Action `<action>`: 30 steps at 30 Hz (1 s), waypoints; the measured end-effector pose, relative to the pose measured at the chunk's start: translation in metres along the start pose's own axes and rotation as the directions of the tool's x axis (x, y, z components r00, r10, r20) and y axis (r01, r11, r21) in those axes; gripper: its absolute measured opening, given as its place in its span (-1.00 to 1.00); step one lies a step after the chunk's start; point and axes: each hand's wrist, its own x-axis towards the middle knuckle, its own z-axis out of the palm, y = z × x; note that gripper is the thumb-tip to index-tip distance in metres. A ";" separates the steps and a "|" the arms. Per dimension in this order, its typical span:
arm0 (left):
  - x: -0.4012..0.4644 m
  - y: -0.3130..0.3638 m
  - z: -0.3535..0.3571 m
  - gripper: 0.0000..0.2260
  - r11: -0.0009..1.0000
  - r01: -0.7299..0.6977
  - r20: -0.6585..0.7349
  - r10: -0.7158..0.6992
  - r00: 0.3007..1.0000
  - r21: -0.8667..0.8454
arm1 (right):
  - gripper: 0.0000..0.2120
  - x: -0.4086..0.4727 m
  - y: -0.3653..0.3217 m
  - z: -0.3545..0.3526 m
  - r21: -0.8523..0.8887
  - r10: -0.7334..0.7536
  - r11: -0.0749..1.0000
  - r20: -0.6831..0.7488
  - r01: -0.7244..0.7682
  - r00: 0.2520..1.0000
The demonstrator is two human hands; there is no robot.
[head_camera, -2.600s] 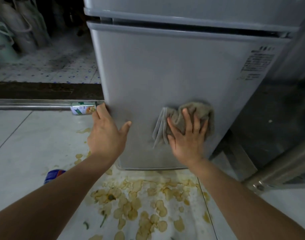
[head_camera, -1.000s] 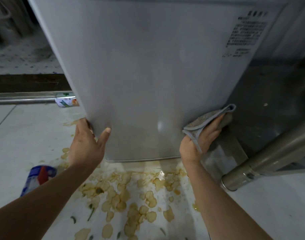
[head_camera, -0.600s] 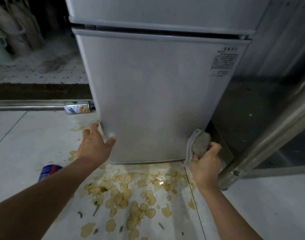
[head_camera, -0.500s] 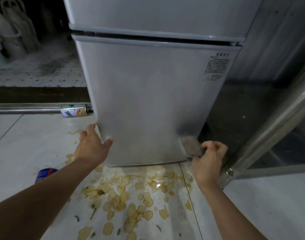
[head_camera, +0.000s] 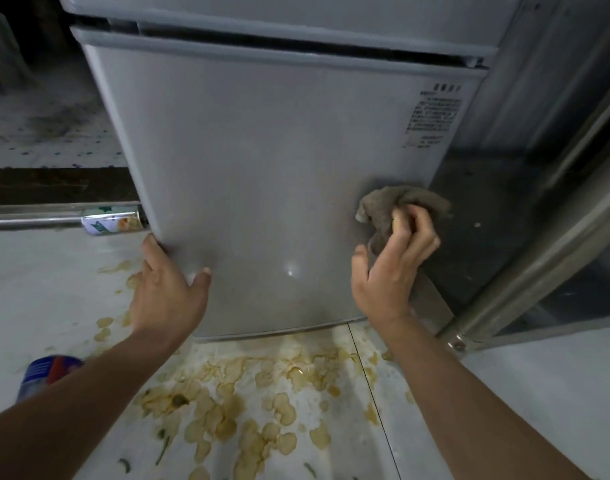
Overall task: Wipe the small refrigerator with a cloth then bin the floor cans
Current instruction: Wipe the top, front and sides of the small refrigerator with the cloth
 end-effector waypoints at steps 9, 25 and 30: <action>-0.006 -0.004 0.000 -0.38 0.999 -0.010 -0.021 0.009 1.000 -0.040 | -0.65 -0.069 0.050 0.009 -0.098 -0.074 0.989 0.311 0.109 0.948; 0.000 -0.017 0.001 -0.58 0.998 -0.059 -0.017 0.059 0.998 -0.017 | -0.69 -0.039 0.002 0.022 0.118 -0.123 0.985 0.002 0.122 0.992; 0.002 -0.020 0.000 -0.57 0.998 -0.046 -0.002 0.046 0.999 -0.034 | -0.61 -0.081 0.034 0.031 0.051 -0.494 0.855 0.383 0.516 0.781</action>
